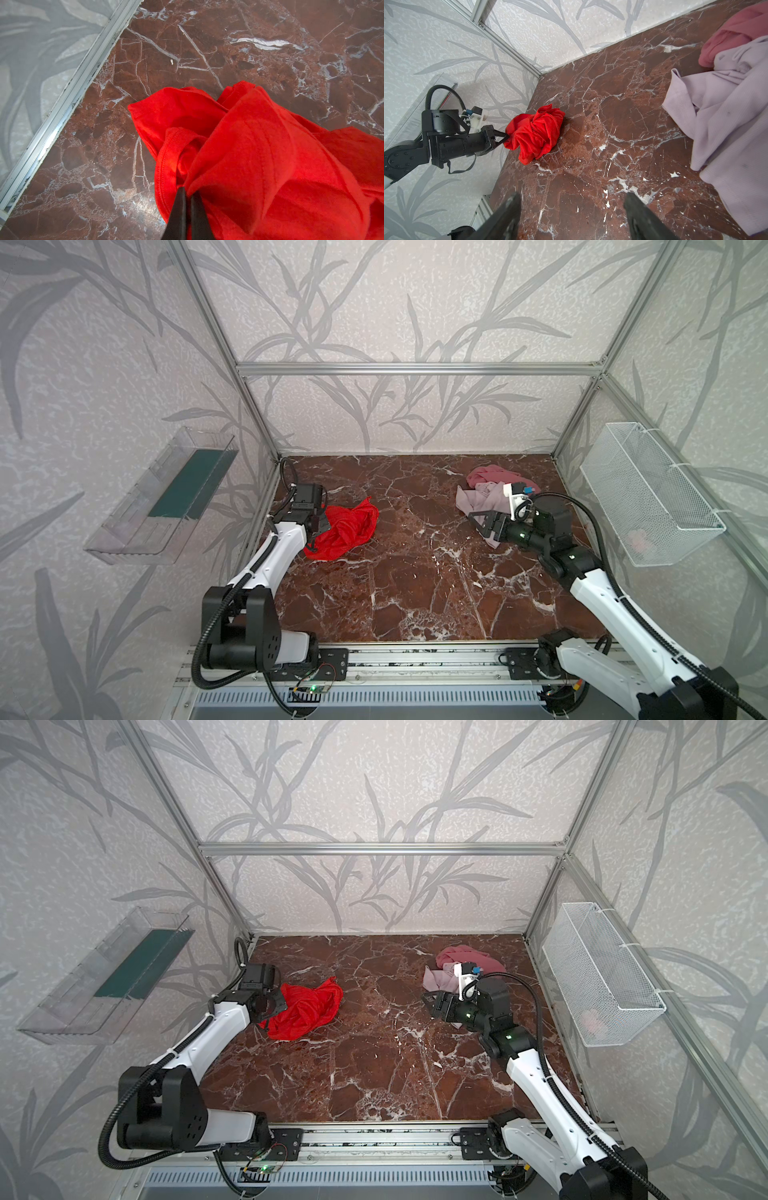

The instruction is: Pick out a specific cloth from the pile

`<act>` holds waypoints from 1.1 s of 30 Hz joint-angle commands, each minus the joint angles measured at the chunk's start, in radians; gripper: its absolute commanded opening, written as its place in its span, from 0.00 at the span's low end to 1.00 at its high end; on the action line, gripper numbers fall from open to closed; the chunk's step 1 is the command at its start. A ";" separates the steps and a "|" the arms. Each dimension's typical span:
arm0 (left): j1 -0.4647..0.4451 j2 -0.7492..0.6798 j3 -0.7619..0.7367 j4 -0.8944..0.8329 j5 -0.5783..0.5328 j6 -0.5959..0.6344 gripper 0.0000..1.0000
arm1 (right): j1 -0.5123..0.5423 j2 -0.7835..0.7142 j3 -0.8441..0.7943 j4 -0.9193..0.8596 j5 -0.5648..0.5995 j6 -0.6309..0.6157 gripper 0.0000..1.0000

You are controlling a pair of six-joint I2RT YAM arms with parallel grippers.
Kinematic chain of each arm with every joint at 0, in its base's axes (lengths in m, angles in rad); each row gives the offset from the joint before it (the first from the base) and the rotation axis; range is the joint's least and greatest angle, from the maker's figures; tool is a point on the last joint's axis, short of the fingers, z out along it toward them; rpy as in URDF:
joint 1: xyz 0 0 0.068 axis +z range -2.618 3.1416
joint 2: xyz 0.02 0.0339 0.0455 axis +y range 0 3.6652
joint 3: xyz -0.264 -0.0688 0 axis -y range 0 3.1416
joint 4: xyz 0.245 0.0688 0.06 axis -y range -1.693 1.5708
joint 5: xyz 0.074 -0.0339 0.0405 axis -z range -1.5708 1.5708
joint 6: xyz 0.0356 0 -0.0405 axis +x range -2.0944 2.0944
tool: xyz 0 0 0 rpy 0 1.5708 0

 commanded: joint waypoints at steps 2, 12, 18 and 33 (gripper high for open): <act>0.007 0.054 0.008 0.011 -0.051 -0.003 0.00 | -0.002 -0.020 0.032 -0.019 -0.007 -0.018 0.78; 0.007 0.107 0.010 0.017 -0.017 -0.013 0.22 | -0.002 -0.033 0.045 -0.045 0.010 -0.026 0.78; -0.001 -0.072 0.013 -0.002 0.065 -0.006 0.54 | -0.002 -0.049 0.043 -0.048 0.011 -0.025 0.78; -0.344 -0.236 0.039 -0.110 0.021 0.036 0.60 | 0.001 -0.062 0.001 0.010 -0.010 0.022 0.78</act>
